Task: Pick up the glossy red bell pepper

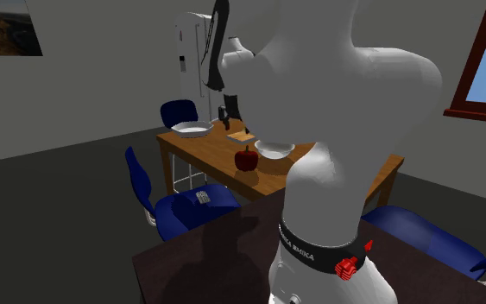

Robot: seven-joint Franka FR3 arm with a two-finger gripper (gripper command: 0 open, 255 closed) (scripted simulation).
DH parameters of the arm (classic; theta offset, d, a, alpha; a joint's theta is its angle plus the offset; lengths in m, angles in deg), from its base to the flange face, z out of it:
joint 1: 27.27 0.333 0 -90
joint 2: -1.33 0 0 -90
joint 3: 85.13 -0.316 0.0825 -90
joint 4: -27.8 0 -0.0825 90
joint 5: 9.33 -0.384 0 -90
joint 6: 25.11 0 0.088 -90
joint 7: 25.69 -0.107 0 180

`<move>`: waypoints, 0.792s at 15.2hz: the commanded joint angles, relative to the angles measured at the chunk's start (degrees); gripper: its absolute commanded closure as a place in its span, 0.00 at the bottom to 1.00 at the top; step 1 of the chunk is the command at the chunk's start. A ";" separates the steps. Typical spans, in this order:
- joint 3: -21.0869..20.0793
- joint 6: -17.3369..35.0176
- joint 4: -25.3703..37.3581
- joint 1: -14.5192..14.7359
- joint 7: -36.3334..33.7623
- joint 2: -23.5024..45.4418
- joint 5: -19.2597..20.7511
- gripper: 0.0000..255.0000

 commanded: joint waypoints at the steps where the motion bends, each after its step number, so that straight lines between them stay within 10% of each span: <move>1: 1.30 1.67 2.31 -0.07 -2.66 3.53 0.37 0.00; 12: 3.96 7.57 7.68 -0.65 -6.99 14.11 0.38 0.00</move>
